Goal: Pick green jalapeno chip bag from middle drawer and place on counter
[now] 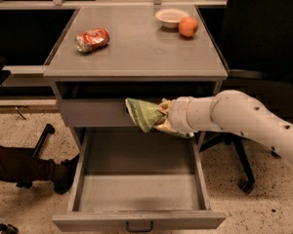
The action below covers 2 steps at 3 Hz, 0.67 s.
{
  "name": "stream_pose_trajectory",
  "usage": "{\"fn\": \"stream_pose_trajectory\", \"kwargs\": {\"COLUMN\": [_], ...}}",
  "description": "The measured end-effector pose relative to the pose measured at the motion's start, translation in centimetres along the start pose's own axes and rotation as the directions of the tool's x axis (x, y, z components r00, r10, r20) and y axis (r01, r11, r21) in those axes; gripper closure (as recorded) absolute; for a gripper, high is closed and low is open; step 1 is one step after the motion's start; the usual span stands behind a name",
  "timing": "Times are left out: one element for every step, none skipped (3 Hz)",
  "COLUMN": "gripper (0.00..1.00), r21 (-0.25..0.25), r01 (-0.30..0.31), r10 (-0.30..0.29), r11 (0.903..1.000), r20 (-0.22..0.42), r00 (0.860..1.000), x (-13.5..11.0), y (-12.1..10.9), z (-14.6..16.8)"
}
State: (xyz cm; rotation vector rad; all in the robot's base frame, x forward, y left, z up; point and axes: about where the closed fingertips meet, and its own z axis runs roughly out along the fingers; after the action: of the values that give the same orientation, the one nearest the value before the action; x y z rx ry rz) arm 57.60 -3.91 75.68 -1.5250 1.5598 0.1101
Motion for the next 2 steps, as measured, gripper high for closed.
{"fn": "stream_pose_trajectory", "kwargs": {"gripper": [1.0,1.0], "r21": [0.0,0.018], "r01": [0.0,0.025], "r10": [0.0,-0.025], "r11": [1.0,0.9995], "r20": [0.0,-0.004], "r00": [1.0,1.0], "x": [0.0,-1.3], "y": [0.0,-1.1], "z": [0.0,-0.6]}}
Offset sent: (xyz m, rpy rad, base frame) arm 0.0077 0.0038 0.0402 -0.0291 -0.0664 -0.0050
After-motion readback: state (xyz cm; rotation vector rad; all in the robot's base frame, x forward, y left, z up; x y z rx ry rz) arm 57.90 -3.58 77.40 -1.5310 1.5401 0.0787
